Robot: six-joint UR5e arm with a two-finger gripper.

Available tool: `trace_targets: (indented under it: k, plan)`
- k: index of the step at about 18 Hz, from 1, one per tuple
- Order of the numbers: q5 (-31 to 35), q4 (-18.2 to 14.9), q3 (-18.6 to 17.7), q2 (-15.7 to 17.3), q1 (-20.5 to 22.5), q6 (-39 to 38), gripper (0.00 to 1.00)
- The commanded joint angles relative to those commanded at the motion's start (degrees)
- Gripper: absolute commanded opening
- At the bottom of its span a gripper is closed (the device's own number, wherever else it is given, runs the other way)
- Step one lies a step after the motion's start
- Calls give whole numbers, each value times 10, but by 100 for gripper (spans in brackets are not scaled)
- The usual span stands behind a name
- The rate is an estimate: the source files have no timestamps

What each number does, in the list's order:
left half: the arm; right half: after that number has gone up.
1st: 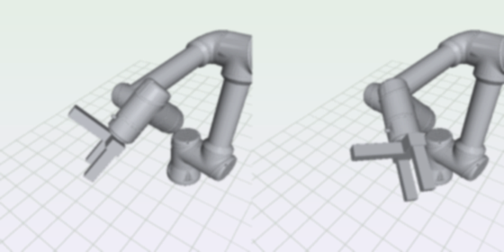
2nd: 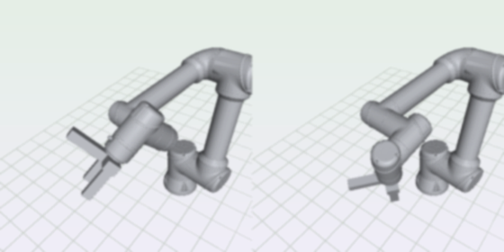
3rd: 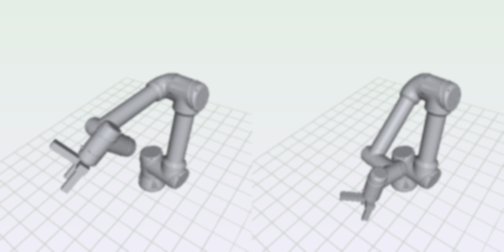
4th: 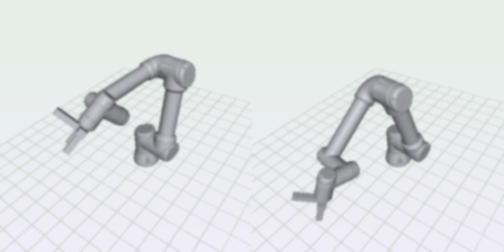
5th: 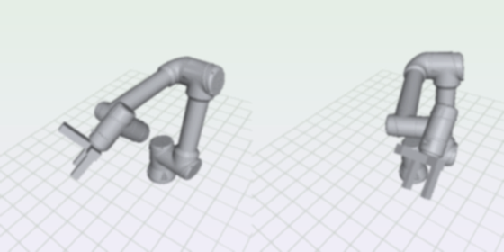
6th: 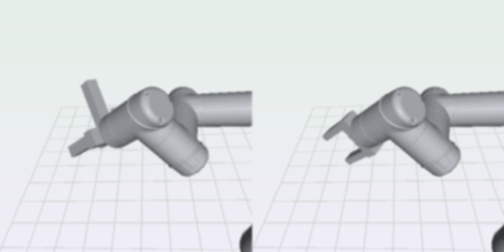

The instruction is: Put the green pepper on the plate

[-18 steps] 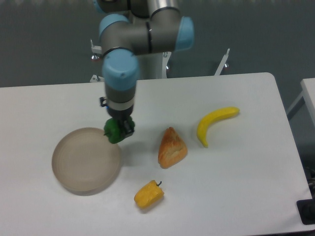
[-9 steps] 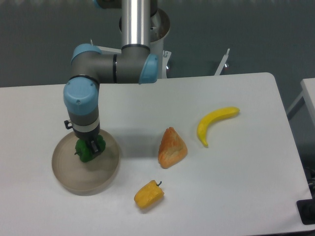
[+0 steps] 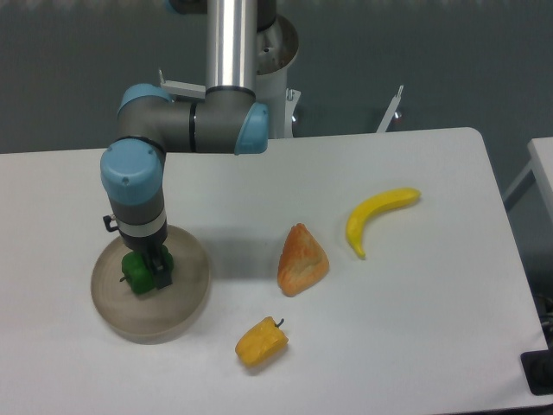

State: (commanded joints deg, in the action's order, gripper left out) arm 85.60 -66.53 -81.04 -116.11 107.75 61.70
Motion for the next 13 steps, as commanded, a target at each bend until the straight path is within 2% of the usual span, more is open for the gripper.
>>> trace_targets:
  k: [4,9,13]
  plan:
    - [0,-11,-11,35,73,50,100]
    - [0,-96,-12,71,177,190,100]
    - [1,-134,-12,82,245,302,100]
